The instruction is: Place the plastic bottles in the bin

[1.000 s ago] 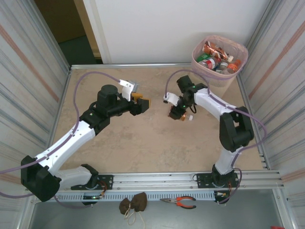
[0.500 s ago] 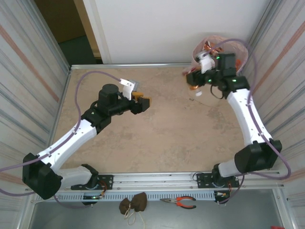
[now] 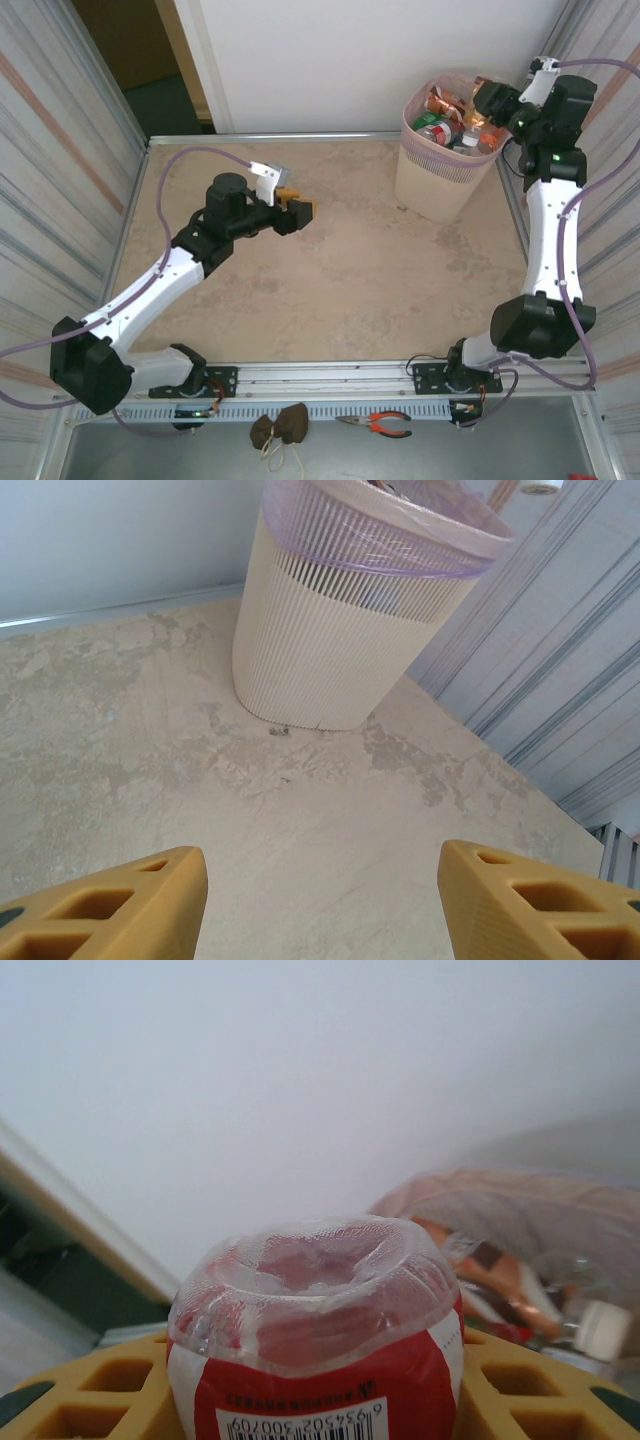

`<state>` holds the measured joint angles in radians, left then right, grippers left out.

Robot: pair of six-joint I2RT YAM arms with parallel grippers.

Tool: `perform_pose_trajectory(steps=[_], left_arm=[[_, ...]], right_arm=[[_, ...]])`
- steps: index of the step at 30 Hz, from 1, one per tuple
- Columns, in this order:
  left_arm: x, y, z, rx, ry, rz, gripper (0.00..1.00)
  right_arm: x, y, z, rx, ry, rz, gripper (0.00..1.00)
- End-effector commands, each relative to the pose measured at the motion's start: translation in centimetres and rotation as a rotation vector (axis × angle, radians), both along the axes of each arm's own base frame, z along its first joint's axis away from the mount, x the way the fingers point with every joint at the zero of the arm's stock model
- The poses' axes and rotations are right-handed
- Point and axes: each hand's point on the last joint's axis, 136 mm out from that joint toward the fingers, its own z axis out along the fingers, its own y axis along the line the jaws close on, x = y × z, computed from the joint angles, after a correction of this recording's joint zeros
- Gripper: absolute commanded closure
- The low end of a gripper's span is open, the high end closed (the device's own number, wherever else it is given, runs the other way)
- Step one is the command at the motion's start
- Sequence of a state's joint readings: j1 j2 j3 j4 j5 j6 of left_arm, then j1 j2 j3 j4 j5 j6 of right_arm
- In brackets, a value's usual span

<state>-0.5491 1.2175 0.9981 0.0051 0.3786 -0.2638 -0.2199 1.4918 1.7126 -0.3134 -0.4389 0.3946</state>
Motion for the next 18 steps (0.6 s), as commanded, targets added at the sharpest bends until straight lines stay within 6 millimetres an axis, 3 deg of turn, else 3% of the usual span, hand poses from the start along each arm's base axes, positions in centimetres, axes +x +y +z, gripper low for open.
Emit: perform_pose_trajectory(steps=[1,5,9,13,18], left_arm=[[0.3,-0.1,1.0,-0.031,-0.020,-0.010,0.38],[0.6,0.0,0.7,-0.035,-0.012,-0.008,0.38],[0.8,0.1,0.4,-0.036,-0.002,-0.005,0.37],[1.0,0.2,0.0,-0.035,0.007,0.000,0.37],[1.1,0.5,-0.3,-0.036,0.016,0.005,0.38]], right_arm=[[2.2,-3.5,-0.3,0.050,0.018,-0.161,0.66],[4.5,-5.3,-3.6,0.101,0.126,-0.250,0.64],[5.8,-5.9,-7.5,0.103,0.241,-0.324,0.59],[6.2,-5.1,-11.1,0.104,0.352,-0.335,0.56],[5.7,-3.1,-13.9,0.133,0.457,-0.296,0.53]])
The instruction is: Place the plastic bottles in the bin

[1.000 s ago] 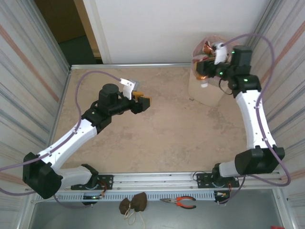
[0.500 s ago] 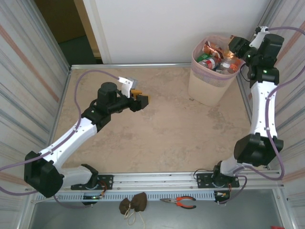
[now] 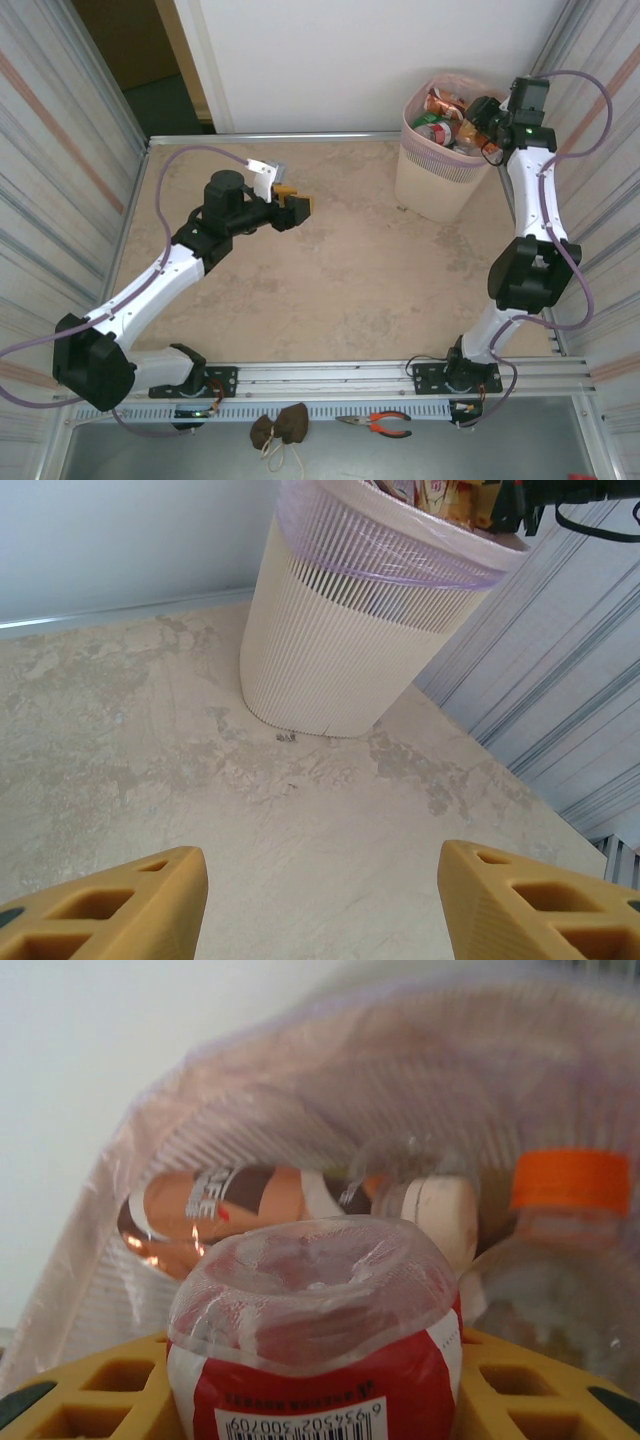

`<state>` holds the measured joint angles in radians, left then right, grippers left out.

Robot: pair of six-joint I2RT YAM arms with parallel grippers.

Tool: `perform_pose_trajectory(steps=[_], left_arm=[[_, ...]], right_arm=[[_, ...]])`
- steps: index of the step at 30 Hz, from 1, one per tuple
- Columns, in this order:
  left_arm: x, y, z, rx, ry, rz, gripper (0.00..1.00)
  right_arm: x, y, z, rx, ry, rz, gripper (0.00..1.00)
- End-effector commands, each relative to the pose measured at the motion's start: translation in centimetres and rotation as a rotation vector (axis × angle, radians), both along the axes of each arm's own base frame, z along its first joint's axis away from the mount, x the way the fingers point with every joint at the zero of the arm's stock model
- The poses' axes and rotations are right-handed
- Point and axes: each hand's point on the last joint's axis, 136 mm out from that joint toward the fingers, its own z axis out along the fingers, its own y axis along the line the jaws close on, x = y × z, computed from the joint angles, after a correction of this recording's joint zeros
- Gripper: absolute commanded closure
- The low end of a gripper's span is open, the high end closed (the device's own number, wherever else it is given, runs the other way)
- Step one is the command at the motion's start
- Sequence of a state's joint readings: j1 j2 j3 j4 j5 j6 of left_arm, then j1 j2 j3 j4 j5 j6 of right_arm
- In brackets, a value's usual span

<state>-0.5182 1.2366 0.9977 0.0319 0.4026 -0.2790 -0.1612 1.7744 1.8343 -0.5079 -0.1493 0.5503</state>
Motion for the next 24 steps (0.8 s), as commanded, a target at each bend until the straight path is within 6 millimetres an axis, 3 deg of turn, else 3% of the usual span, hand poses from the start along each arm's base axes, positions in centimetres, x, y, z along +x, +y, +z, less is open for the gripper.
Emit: perform_pose_trajectory(steps=[1,6,10,13,20,24], left_arm=[[0.2,0.1,-0.2,-0.018,0.006,-0.002,0.38],[0.2,0.2,-0.3,-0.020,0.011,0.000,0.38],[0.2,0.4,-0.4,-0.021,0.011,0.004,0.38],[0.2,0.6,-0.3,-0.022,0.007,0.013,0.38],[0.4,1.1,-0.3,-0.001,-0.001,0.033,0.37],[0.4,2.3,-0.8,0.075,-0.017,0.076,0.35]], right_arm=[[-1.2,0.4,-1.5,0.026,0.082,-0.024,0.51],[-2.4,0.5,-1.5,-0.003,0.104,-0.053,0.44],[-3.5,-0.3,0.9,-0.099,0.079,-0.070,0.25],[-4.4,-0.5,2.5,-0.196,0.066,-0.074,0.18],[-6.1,-0.7,6.3,-0.325,-0.010,-0.071,0.19],[-7.5,-0.9,7.0,-0.376,-0.034,-0.068,0.19]])
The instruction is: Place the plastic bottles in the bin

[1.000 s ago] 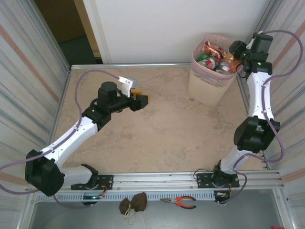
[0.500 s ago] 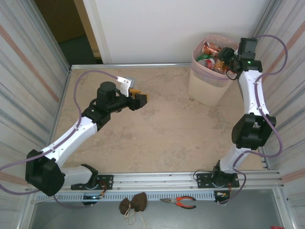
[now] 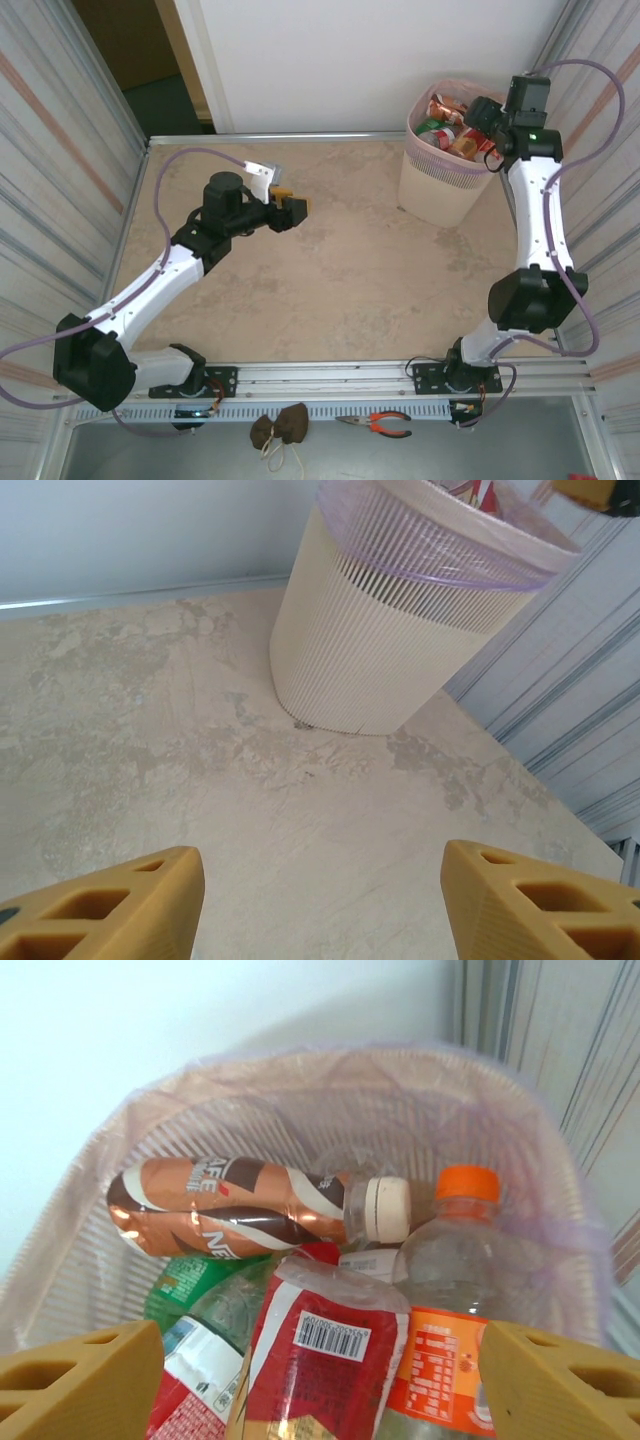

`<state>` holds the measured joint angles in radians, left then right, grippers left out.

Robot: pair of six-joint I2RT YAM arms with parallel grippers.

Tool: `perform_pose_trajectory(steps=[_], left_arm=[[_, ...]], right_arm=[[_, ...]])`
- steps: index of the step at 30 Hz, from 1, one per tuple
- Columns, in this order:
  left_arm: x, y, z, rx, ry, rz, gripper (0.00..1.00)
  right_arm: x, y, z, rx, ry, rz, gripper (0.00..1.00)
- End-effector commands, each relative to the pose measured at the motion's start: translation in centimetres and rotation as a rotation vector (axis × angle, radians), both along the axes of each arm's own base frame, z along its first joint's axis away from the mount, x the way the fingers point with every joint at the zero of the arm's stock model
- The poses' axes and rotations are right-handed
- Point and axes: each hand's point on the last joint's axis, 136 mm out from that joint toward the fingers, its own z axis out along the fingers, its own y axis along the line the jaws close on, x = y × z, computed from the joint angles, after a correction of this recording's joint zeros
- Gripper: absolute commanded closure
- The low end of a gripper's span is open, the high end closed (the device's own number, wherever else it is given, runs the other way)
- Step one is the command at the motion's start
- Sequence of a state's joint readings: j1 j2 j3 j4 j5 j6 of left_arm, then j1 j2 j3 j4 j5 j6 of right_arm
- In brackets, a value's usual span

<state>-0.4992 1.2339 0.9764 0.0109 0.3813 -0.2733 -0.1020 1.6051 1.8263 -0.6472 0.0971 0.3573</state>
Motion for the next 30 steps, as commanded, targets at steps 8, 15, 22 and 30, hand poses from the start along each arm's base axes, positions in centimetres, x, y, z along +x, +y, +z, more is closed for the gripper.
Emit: perform_pose_trajectory(steps=[8,15,22,30], left_arm=[[0.6,6.8,-2.3,0.234,-0.012,0.222,0.19],[0.5,12.2,-6.2,0.385,0.035,0.398,0.01],[0.3,17.5,-9.7,0.504,0.004,0.627,0.01],[1.5,20.3,-14.1,0.613,-0.025,0.687,0.01]], right_arm=[[-7.1,-0.2,0.9,-0.181,-0.053,0.017,0.14],[-12.1,3.1,-4.5,-0.199,-0.059,0.207,0.01],[-13.2,4.7,-14.2,-0.176,-0.010,0.274,0.01],[-10.3,3.5,-23.5,-0.215,-0.033,0.206,0.01]])
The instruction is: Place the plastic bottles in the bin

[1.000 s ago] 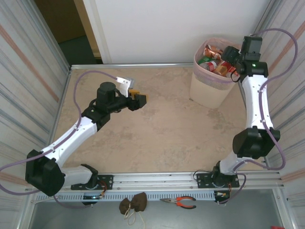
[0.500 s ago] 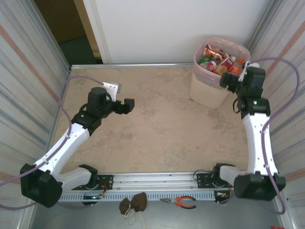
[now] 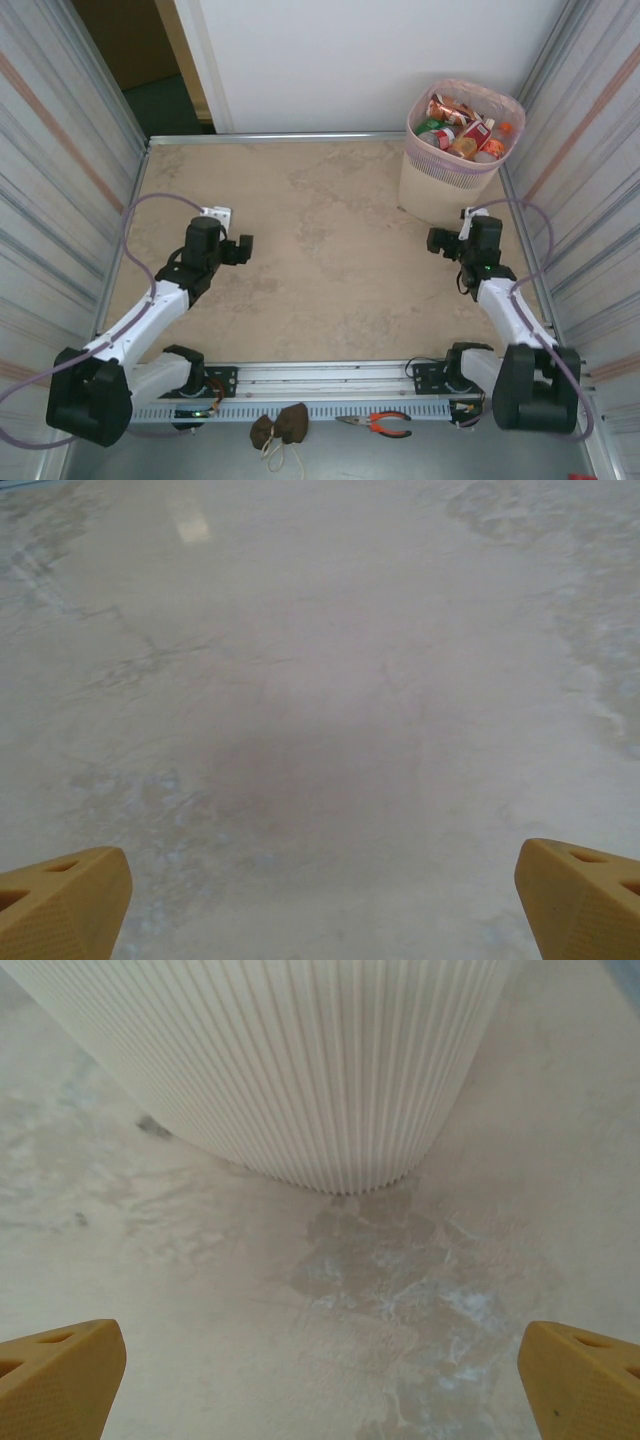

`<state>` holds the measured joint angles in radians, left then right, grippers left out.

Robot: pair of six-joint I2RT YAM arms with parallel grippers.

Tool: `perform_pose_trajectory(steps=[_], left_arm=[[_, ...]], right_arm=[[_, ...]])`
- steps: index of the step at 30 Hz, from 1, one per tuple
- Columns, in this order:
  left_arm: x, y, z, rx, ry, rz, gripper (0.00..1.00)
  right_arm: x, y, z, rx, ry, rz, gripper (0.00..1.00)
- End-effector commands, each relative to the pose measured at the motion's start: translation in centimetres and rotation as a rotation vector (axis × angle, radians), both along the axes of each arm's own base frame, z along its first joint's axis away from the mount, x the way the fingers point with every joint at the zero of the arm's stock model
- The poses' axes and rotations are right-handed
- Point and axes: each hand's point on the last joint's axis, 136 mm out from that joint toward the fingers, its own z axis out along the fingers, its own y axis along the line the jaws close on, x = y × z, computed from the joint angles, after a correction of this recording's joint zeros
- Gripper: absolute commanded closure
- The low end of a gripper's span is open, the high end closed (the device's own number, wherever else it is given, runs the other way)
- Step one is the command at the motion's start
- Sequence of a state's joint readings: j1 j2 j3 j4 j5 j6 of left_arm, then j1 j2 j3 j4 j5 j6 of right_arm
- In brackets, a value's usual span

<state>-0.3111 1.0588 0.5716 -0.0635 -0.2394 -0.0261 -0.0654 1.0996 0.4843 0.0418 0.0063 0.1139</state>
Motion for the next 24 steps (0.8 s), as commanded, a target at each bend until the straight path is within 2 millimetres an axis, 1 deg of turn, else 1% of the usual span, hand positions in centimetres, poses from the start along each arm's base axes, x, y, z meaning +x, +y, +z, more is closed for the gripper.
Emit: perform_pose_trajectory(steps=[1,3,5,6,9,11,14,15,17,21,22,24], left_arm=[[1.8,1.5,-0.1,0.066,-0.082,0.042,0.01],[2.7,2.0,-0.4,0.071,-0.108,0.051,0.01],[3.4,1.9,-0.9,0.030,-0.160,0.021,0.01],[3.7,2.1,-1.1,0.006,-0.189,0.011,0.01],[4.2,2.6,-1.4,-0.038,-0.262,-0.021,0.01],[4.7,3.0,-1.7,-0.035,-0.271,-0.030,0.01],[5.2,2.7,-1.7,-0.037,-0.296,-0.089,0.01],[5.5,3.1,-2.1,-0.061,-0.276,-0.084,0.01],[5.7,3.1,-2.8,-0.099,-0.269,-0.106,0.01],[6.0,2.2,-4.3,-0.114,-0.261,-0.176,0.01],[6.2,2.3,-4.2,-0.115,-0.270,-0.174,0.01],[6.3,2.4,-4.5,-0.126,-0.227,-0.168,0.01]], right_arm=[[3.8,-0.8,2.2,-0.062,-0.225,-0.022,0.01],[4.9,-0.7,0.8,-0.088,-0.238,-0.019,0.01],[5.7,-0.8,-0.2,-0.061,-0.244,-0.044,0.01],[6.1,-0.3,-0.4,-0.054,-0.261,-0.024,0.01],[6.5,0.7,-1.4,-0.089,-0.256,0.014,0.01],[6.3,0.7,-1.7,-0.086,-0.262,0.013,0.01],[6.4,0.7,-2.1,-0.083,-0.283,0.018,0.01],[6.4,0.8,-2.3,-0.074,-0.259,0.023,0.01],[6.5,0.7,-2.3,-0.063,-0.257,0.029,0.01],[6.5,0.7,-2.5,-0.053,-0.245,0.030,0.01],[6.5,0.6,-2.5,-0.053,-0.245,0.029,0.01],[6.5,0.7,-2.5,-0.044,-0.243,0.034,0.01]])
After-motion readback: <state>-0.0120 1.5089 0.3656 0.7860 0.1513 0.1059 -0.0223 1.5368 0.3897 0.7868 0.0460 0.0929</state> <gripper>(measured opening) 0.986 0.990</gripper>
